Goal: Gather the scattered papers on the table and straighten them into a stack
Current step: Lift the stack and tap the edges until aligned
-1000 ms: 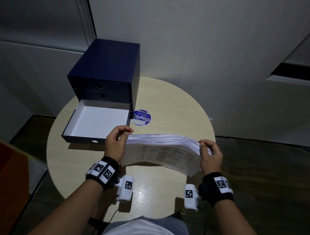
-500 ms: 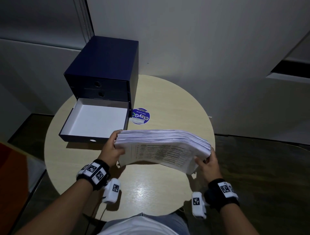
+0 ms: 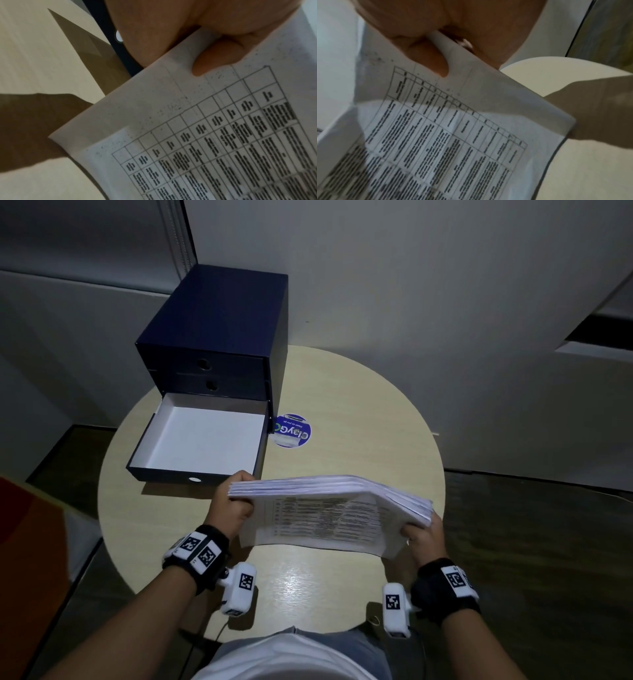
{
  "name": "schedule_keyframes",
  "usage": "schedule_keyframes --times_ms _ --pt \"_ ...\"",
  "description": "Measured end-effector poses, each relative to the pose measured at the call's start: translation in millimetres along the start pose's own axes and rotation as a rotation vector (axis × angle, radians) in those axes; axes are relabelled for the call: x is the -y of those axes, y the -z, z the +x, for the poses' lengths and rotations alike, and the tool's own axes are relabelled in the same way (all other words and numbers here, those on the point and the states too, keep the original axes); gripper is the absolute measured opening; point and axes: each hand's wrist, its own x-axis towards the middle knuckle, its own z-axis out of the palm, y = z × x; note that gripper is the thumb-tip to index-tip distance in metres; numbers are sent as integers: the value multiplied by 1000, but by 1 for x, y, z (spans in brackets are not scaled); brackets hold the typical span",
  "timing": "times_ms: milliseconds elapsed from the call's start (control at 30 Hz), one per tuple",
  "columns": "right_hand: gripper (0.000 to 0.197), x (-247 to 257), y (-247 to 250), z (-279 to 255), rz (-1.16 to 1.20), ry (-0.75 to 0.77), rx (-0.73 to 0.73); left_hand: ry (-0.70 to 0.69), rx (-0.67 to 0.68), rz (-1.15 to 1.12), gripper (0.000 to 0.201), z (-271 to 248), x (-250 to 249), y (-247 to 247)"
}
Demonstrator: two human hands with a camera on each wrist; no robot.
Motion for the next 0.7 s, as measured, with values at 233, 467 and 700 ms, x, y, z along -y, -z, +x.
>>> schedule_keyframes --times_ms 233,467,700 --pt "26 -6 -10 10 -143 44 28 -33 -34 -13 20 6 -4 -6" --pt "44 -15 -2 8 -142 42 3 -102 -12 -60 34 1 6 17" --pt "32 -10 -10 14 -206 90 -75 -87 -18 -47 31 6 10 14"
